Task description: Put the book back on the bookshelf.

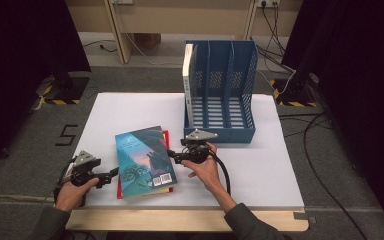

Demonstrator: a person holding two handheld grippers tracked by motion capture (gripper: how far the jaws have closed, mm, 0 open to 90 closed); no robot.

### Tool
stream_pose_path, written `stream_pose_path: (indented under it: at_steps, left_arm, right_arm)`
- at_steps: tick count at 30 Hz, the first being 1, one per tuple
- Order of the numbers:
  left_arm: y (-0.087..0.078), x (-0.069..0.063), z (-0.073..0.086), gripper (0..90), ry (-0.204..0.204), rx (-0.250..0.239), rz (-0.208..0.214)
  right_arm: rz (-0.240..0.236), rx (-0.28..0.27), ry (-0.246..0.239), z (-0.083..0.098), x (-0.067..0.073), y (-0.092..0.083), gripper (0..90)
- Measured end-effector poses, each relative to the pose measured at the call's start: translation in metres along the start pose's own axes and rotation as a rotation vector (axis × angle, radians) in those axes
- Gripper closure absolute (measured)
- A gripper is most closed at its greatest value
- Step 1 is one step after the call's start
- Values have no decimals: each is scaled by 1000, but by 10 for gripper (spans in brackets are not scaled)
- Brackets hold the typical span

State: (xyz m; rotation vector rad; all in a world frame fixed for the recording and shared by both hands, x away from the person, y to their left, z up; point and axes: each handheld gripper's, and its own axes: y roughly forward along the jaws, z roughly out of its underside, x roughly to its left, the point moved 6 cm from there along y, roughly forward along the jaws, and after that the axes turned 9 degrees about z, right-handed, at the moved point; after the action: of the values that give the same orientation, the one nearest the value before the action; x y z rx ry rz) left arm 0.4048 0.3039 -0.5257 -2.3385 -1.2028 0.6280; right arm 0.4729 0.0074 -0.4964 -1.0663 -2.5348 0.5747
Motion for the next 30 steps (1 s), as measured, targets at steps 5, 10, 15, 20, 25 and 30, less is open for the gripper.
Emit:
stream_pose_path:
  at_steps: [5, 10, 15, 20, 25, 30]
  left_arm:
    - [-1, -3, 0, 175, 8, -3, -3]
    - [-1, -5, -1, 220, 18, 1, -5]
    - [-2, -8, -2, 247, 42, 4, -11]
    - [0, -12, -3, 276, 61, 1, 3]
    - [3, -22, -6, 152, 100, 1, 33]
    - [5, -18, -4, 143, 82, 14, 28]
  right_arm:
    - [-28, 17, 24, 4, 2, 5, 277]
    - [-38, 32, 16, 8, 3, 7, 278]
    - [-52, 35, 36, 9, 2, 9, 283]
    - [-68, 43, 42, 10, 4, 11, 283]
    - [-74, 51, 36, 11, 4, 12, 279]
    - [-90, 57, 68, 12, 2, 12, 275]
